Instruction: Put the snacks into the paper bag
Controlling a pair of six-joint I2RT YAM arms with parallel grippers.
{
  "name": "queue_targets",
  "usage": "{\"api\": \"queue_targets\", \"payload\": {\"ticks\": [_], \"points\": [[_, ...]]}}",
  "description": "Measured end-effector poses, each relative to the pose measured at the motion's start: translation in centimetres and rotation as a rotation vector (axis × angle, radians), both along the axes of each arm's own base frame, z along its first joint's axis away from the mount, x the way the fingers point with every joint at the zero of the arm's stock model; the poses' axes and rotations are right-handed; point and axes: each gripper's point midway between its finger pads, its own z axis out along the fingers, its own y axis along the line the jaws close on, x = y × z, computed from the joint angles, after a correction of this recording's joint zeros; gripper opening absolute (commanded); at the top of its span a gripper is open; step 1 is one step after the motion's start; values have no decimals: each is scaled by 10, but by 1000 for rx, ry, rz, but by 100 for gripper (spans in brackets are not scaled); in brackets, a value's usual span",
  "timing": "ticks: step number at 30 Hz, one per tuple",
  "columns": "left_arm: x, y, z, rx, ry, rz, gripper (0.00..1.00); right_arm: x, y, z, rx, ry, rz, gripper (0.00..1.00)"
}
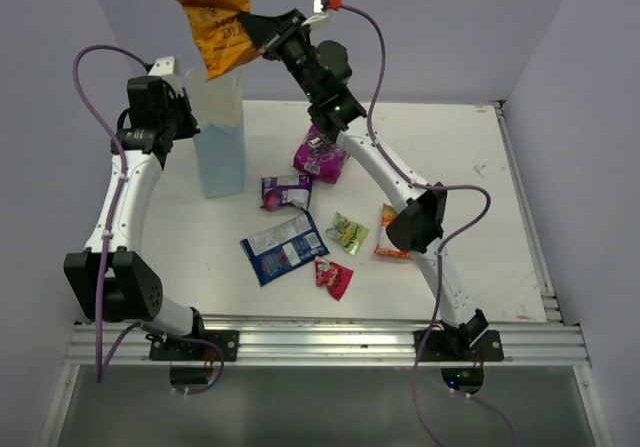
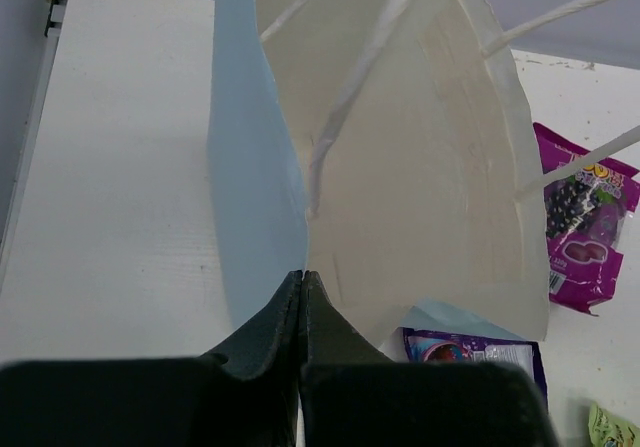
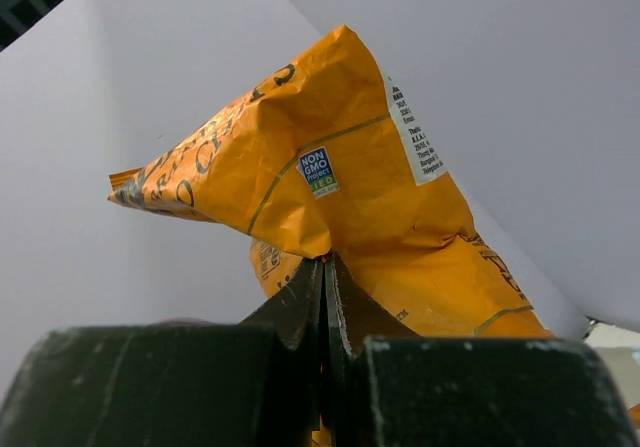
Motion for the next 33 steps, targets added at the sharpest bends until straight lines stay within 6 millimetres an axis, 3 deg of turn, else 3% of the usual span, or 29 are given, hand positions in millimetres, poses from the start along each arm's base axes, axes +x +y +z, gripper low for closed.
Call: {"api": "queue_targets", "payload": {"ticks": [3,9,24,33], "points": [[-2,-3,-1,-8,1,-16,0,-5,13,-8,7,10,38,0],[-4,-11,-1,-29,0,-55,0,-10,43,-43,-18,65,122,0],[-7,-24,-1,-45,-6,-136,0,7,76,-130,-65,221,220,0],[-9,-32,-2,-60,-8,-187,0,-8,72,-98,-43,149,246,0]]}}
